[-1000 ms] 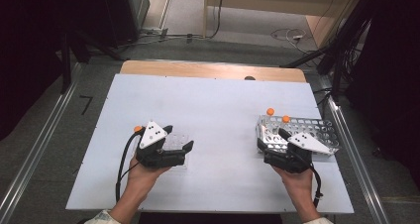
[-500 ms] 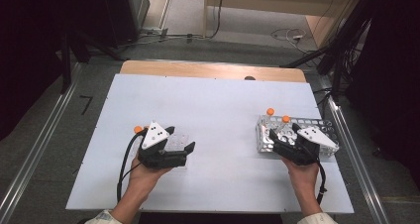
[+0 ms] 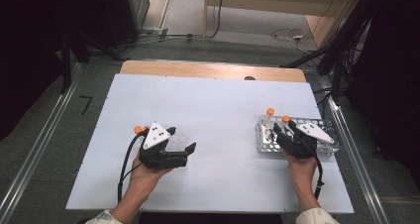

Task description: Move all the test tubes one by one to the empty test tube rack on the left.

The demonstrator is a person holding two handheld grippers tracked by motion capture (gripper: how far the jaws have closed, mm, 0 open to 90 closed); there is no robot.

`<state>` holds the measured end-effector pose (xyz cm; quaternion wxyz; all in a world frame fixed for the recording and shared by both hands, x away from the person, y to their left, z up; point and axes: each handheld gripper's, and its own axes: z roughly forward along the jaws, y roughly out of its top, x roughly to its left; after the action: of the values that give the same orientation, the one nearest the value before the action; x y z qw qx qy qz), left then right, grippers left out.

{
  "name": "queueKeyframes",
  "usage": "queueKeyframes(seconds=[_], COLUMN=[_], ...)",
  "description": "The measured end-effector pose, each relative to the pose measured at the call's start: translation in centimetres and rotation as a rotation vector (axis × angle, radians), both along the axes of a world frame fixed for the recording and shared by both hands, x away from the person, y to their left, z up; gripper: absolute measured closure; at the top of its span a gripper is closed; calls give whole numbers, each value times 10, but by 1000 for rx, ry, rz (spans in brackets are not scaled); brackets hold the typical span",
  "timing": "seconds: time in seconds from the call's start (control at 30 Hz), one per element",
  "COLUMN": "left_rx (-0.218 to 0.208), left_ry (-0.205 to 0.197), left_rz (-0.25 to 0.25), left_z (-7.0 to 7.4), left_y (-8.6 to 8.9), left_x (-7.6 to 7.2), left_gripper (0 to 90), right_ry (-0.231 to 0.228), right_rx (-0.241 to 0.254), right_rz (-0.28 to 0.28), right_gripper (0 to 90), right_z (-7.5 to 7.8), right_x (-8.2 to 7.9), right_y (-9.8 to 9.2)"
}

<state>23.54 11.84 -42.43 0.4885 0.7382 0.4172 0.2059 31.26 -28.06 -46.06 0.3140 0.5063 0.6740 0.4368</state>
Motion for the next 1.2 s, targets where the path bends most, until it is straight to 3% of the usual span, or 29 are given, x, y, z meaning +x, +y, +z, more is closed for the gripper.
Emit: queueKeyframes(seconds=[0.3,0.63,0.9,1.2], left_rx=[-2,1,-2,-3], left_ry=[2,5,4,3], left_rz=[2,-1,-2,1], left_z=[-1,-1,-1,-1], left_y=[0,-1,0,0], left_x=[0,0,0,0], left_gripper=[191,193,194,196], right_ry=[6,5,7,-34], right_rx=[-17,-29,-20,-38], right_rz=[-6,-16,-25,-36], right_gripper=[592,709,712,712], right_z=[-4,-5,-4,9], right_x=[5,6,5,1], right_y=[0,0,-1,3])
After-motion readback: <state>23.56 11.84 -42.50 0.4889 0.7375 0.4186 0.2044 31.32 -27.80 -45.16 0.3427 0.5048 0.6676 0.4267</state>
